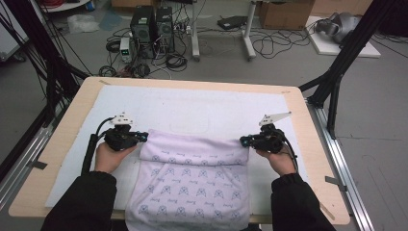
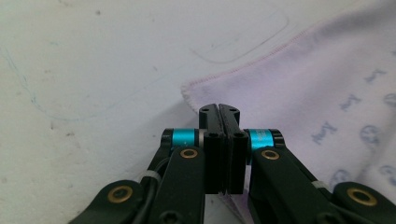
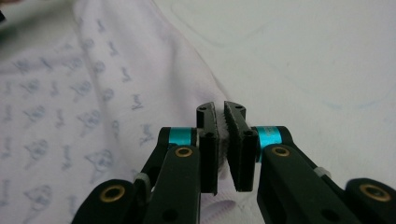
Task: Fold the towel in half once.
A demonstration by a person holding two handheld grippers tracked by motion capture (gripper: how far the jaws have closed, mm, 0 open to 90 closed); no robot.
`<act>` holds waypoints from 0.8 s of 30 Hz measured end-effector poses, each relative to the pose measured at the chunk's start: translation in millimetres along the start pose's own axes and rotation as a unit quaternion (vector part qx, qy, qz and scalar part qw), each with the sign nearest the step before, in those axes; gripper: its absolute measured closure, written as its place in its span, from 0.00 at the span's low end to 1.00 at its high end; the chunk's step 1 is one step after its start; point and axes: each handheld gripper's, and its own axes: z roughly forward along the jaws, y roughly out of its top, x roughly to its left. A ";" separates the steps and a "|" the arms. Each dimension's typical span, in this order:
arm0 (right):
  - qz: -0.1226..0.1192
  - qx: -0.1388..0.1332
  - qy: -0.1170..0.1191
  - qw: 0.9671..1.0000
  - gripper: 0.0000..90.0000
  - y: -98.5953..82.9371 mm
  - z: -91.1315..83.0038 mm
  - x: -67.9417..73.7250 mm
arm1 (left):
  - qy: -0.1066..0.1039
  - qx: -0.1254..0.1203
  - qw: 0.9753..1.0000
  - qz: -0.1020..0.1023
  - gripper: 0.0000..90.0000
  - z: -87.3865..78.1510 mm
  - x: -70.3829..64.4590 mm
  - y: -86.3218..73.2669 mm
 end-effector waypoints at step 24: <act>-0.044 -0.001 0.061 0.997 0.63 -50.8 -14.6 64.4 | -0.060 0.009 0.998 0.031 0.56 -46.8 -54.8 -48.3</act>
